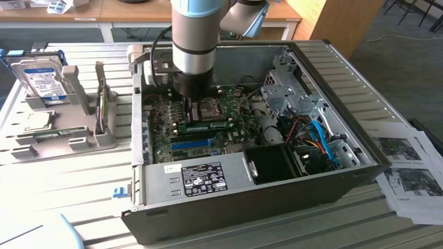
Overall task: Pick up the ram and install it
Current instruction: 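Press down the ram until it locks into place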
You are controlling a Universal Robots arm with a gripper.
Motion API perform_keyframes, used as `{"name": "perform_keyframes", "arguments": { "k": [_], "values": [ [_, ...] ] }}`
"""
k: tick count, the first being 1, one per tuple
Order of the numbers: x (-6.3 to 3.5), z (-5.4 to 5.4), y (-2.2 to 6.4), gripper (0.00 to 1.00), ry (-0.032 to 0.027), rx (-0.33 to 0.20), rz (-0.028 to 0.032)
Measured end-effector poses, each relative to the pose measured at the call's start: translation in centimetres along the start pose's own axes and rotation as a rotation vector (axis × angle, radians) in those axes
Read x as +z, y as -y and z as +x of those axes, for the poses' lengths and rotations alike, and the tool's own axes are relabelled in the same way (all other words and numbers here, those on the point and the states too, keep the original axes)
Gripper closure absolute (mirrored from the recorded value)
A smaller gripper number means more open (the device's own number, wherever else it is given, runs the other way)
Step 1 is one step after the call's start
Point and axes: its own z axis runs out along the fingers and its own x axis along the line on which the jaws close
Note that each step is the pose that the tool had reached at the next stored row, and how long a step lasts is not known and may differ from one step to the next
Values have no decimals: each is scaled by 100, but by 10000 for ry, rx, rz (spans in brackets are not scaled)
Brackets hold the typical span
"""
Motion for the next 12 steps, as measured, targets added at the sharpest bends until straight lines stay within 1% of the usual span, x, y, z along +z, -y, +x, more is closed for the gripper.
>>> {"name": "perform_keyframes", "arguments": {
  "k": [12],
  "values": [
    [13,5,0,91,-1,0,-1]
  ]
}}
